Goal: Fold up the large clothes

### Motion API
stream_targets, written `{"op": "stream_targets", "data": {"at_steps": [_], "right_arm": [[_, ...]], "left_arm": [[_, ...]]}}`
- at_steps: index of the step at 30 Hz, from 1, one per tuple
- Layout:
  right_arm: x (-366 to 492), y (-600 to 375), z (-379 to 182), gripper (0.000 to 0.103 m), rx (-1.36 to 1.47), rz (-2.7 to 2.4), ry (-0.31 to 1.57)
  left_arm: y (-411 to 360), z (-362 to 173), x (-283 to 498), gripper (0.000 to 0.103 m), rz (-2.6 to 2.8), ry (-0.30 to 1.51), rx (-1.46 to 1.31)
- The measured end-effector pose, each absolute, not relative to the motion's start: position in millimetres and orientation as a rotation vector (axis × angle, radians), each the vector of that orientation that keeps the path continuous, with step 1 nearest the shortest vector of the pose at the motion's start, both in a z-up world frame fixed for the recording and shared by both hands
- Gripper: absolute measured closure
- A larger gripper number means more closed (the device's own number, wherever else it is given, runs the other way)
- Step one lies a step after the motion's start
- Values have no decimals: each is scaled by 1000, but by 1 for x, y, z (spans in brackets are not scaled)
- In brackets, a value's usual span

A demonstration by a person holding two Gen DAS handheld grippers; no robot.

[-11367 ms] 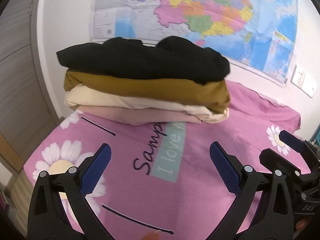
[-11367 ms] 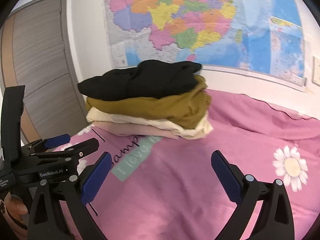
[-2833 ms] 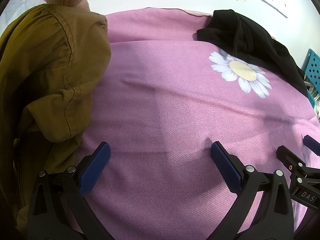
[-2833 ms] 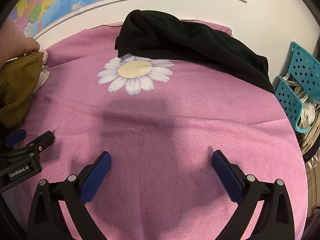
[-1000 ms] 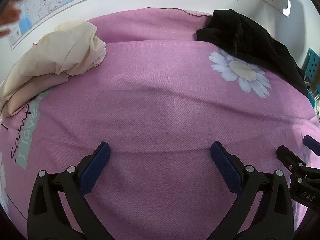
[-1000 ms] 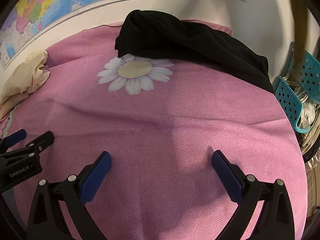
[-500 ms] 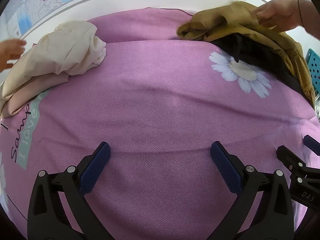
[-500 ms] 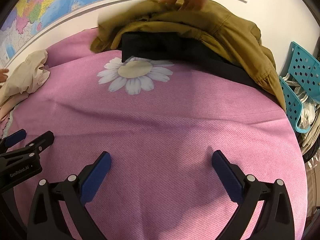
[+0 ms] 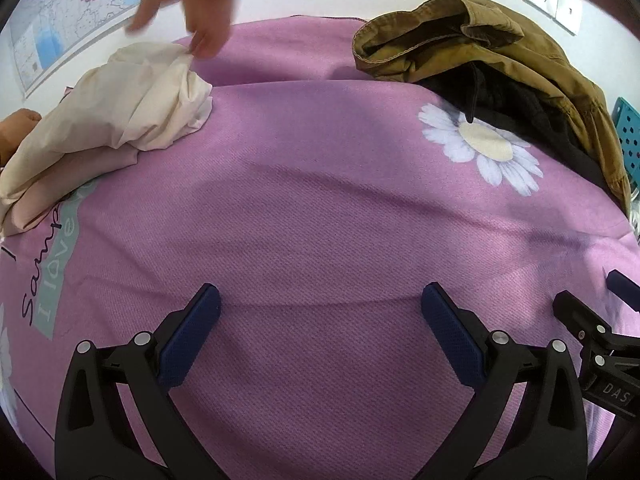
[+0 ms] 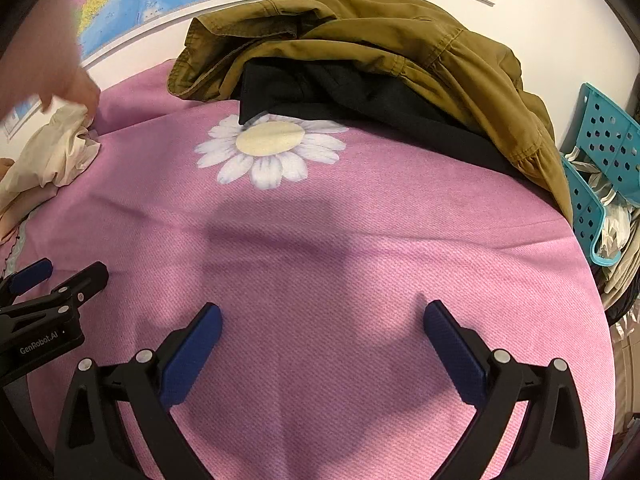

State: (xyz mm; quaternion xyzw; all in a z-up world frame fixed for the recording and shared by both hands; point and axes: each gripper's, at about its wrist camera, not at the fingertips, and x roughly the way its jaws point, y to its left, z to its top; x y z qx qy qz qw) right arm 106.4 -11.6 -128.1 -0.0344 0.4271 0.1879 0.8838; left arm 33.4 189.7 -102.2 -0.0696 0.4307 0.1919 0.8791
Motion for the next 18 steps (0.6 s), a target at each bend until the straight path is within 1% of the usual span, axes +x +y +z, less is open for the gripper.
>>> {"op": "stream_targets", "data": {"at_steps": [18], "right_arm": [[107,-11,-128,5,-72,392,889]], "left_arm": [[190,-103,35,4,400,898,-145]]}}
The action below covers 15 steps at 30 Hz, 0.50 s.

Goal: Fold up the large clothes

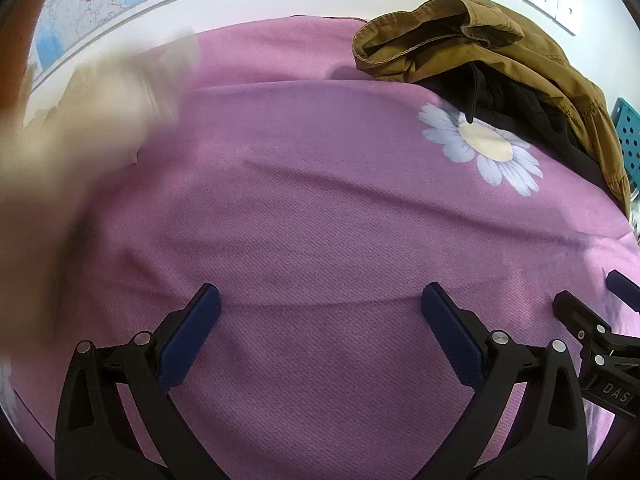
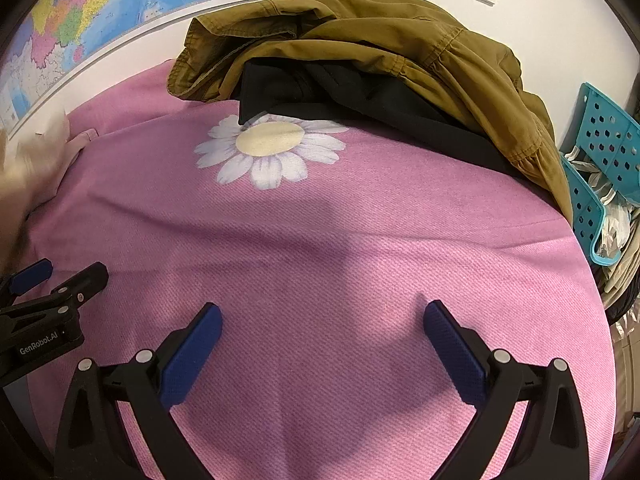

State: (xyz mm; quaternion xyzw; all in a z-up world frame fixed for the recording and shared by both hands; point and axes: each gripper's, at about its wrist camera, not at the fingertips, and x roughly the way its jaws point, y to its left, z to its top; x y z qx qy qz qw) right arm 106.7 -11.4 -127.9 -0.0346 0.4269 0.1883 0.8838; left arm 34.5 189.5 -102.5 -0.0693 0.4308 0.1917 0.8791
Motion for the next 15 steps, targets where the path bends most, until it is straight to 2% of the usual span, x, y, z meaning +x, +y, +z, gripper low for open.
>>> {"op": "stream_targets", "data": {"at_steps": [15], "right_arm": [[107,-12,-128,5,-72,392,888]], "left_arm": [[189,-103,36,4,399,898,-144]]}}
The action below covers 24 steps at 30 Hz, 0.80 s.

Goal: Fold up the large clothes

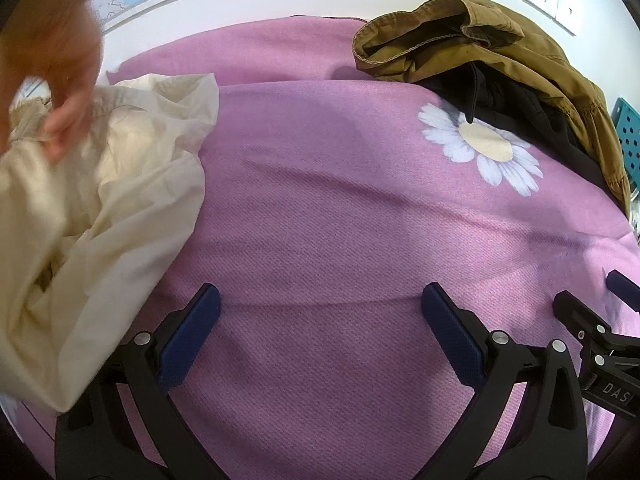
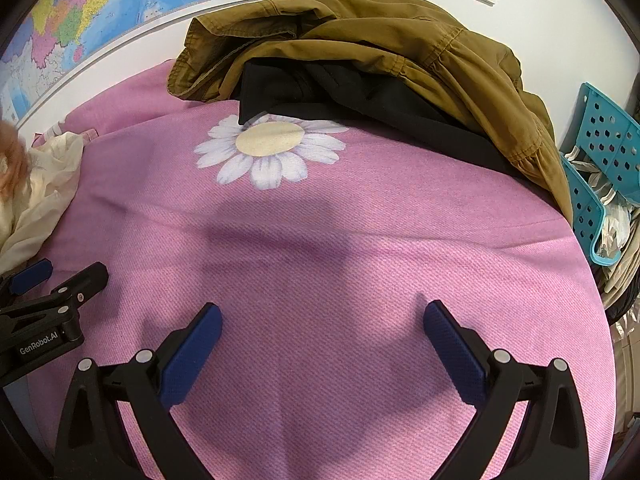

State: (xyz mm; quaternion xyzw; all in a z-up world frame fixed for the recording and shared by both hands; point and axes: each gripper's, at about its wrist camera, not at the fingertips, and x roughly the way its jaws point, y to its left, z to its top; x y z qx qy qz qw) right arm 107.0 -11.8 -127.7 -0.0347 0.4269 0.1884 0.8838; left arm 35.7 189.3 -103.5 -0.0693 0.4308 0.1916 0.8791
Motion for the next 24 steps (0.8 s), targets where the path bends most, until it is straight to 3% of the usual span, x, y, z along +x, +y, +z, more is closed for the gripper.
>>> {"op": "stream_targets", "data": {"at_steps": [24], "right_arm": [[107,-11,-128,5,-72,393,888]], "left_arm": [[190,-102,37,4,399,899,-145]]}}
